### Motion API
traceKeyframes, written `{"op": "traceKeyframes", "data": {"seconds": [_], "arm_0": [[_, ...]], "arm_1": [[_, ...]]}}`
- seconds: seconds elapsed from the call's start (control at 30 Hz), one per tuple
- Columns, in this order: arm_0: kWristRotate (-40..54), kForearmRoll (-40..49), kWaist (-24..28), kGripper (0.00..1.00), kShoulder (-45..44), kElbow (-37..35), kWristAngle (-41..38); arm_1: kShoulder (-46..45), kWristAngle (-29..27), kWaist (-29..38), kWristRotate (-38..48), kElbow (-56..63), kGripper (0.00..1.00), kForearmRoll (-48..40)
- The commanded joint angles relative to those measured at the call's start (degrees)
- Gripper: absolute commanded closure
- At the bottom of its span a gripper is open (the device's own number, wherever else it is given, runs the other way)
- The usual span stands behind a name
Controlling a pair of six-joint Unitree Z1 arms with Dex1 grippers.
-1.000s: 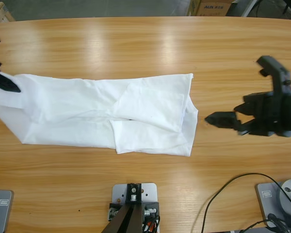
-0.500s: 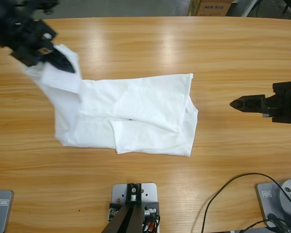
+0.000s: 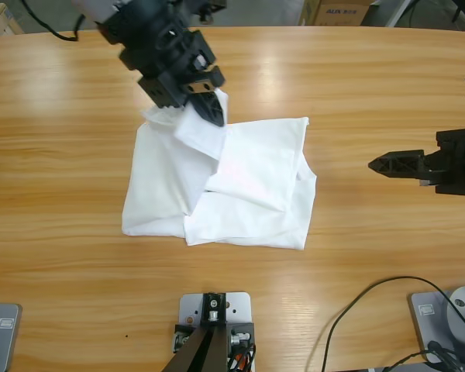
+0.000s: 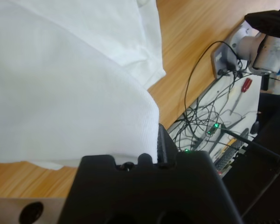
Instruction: Fold clothes
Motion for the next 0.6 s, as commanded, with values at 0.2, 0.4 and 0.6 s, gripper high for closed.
{"op": "traceKeyframes", "data": {"seconds": [0.2,0.4,0.6], "arm_0": [[-2.4,3.5,-4.9,1.0,12.7,-13.7,-2.2],[-3.1,3.6,-5.9,1.0,15.4,-17.5,-2.8],[-3.9,5.8,-7.9,1.0,19.7,-25.4,-4.1]], "arm_1": [[2.6,0.5,-1.0,-0.5,1.1,0.0,-0.6],[2.5,0.5,-1.0,-0.5,1.1,0.0,-0.5],[2.8,0.5,-1.0,-0.5,1.1,0.0,-0.6]]}}
